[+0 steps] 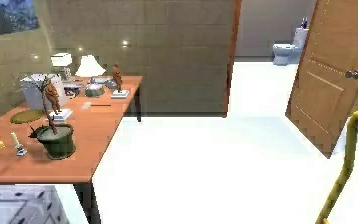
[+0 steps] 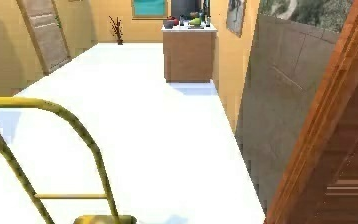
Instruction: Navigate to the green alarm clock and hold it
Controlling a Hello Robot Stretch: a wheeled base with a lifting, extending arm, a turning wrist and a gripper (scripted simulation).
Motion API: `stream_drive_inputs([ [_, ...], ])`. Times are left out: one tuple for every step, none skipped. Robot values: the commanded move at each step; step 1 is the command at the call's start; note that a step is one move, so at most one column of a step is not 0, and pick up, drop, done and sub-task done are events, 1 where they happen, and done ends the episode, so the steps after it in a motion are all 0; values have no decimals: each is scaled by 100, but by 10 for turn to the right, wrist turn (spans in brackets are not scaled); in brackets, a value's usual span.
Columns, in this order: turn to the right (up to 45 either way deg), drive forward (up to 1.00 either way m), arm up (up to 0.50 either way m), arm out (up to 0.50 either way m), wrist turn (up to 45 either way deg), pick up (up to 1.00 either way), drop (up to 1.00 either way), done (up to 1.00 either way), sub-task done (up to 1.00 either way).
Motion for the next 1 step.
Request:
stream_drive_inputs([
  [90,0,0,0,0,0,0,0,0],
])
